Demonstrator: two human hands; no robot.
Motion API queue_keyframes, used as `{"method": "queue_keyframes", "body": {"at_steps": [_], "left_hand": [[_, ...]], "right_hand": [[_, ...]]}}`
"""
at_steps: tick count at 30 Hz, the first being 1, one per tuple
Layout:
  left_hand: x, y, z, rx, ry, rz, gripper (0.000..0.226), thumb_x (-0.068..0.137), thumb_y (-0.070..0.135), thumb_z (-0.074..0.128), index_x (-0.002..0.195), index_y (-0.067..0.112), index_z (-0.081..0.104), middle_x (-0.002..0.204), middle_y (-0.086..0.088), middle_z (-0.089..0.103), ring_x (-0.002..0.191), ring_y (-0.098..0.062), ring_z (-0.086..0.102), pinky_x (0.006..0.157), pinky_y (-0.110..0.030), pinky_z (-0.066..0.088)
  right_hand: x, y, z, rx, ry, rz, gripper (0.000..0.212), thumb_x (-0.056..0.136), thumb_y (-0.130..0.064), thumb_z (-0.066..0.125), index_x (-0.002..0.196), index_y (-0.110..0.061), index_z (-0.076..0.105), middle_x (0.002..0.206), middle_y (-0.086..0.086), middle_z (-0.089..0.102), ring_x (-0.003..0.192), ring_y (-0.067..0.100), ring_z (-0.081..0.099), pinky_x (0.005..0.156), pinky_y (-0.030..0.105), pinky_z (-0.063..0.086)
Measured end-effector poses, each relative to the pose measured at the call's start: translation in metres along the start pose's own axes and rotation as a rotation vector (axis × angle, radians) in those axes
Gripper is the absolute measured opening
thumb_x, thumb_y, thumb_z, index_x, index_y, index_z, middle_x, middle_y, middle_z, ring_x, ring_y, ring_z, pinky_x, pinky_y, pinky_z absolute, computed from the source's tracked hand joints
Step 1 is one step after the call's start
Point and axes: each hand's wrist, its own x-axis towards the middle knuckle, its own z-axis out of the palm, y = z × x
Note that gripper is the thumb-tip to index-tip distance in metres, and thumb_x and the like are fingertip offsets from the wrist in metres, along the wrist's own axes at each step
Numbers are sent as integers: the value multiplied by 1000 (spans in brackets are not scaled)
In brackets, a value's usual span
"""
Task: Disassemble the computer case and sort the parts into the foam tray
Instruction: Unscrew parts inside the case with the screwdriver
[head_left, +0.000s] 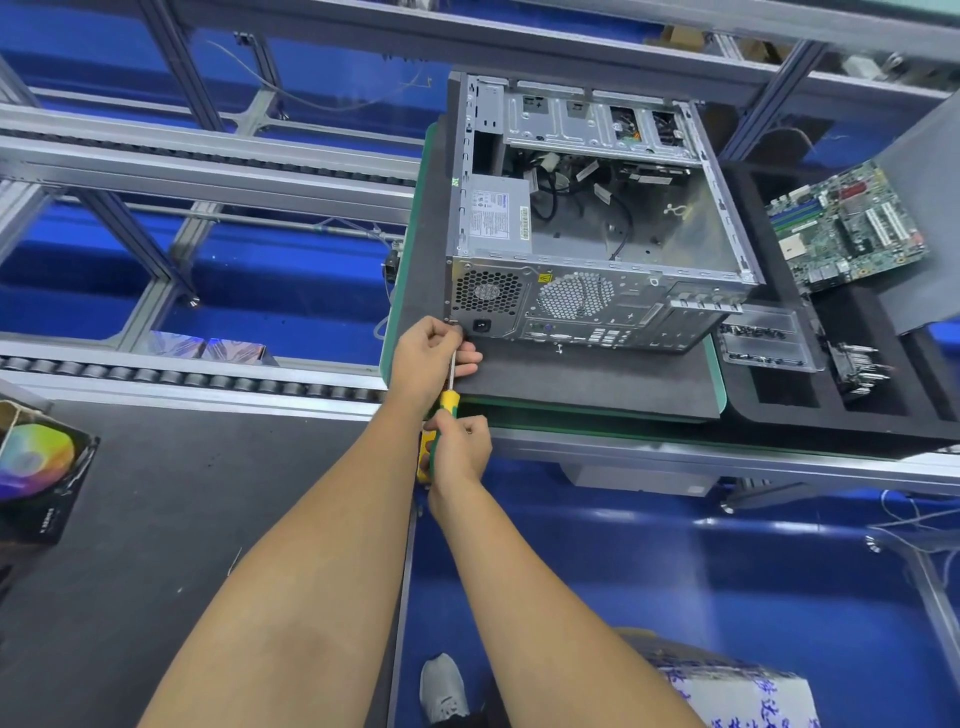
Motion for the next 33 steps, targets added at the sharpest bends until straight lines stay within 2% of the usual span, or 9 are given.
{"method": "queue_keyframes", "body": {"at_steps": [6, 8, 10, 15, 17, 19, 24, 29, 33], "left_hand": [[-1, -7, 4, 93, 46, 74, 13, 102, 23, 62, 95, 12, 64, 83, -5, 76, 80, -21, 77, 62, -31, 62], [-2, -8, 7, 145, 45, 99, 12, 101, 25, 62, 93, 16, 66, 81, -1, 75, 72, -17, 74, 59, -29, 59], [-4, -11, 11, 322, 41, 152, 12, 99, 33, 63, 90, 25, 67, 78, 5, 73, 63, -10, 65, 58, -31, 53], [-8, -12, 25, 739, 127, 263, 17, 95, 53, 59, 87, 38, 64, 70, 12, 62, 68, -3, 55, 58, -27, 35], [-11, -12, 36, 930, 124, 289, 16, 96, 56, 55, 90, 42, 60, 70, 15, 61, 70, -5, 55, 59, -27, 36], [-16, -16, 50, 1042, 98, 323, 15, 98, 54, 54, 94, 41, 60, 76, 14, 63, 77, -11, 60, 65, -31, 45], [-22, -24, 80, 1095, 30, 445, 10, 100, 47, 57, 104, 40, 63, 91, 12, 65, 85, -13, 64, 66, -32, 45], [-24, -21, 96, 1148, 5, 454, 24, 102, 48, 55, 123, 41, 65, 104, 10, 72, 98, -17, 67, 71, -34, 51], [-27, -21, 87, 1077, 31, 415, 27, 100, 47, 58, 124, 36, 64, 90, 10, 71, 88, -16, 67, 64, -32, 46]], "right_hand": [[1, -2, -17, 44, 72, -5, 22, 75, -4, 64, 76, -13, 43, 62, 5, 54, 49, 17, 45, 43, 27, 36], [4, -5, -24, 58, 101, -11, 23, 75, -4, 63, 74, -13, 43, 62, 6, 55, 50, 18, 46, 41, 26, 35], [6, -9, -31, 68, 118, -15, 22, 75, -4, 64, 76, -12, 44, 64, 7, 56, 52, 19, 48, 41, 26, 35], [15, -19, -55, 102, 130, -33, 22, 78, -7, 66, 76, -13, 45, 63, 4, 57, 51, 16, 51, 42, 26, 36], [20, -20, -64, 94, 141, -46, 20, 80, -9, 66, 76, -14, 47, 66, 3, 60, 51, 15, 52, 43, 27, 38], [24, -21, -72, 104, 163, -49, 17, 81, -9, 65, 77, -13, 48, 71, 4, 62, 52, 14, 53, 43, 26, 39], [32, -25, -86, 92, 224, -78, 14, 80, -11, 65, 81, -11, 51, 72, 6, 62, 51, 13, 54, 42, 25, 39], [38, -35, -91, 82, 229, -81, 14, 83, -12, 65, 82, -11, 51, 68, 4, 60, 51, 14, 52, 42, 25, 39], [37, -35, -92, 56, 219, -79, 13, 84, -13, 65, 82, -12, 52, 68, 4, 61, 53, 15, 53, 42, 24, 39]]}}
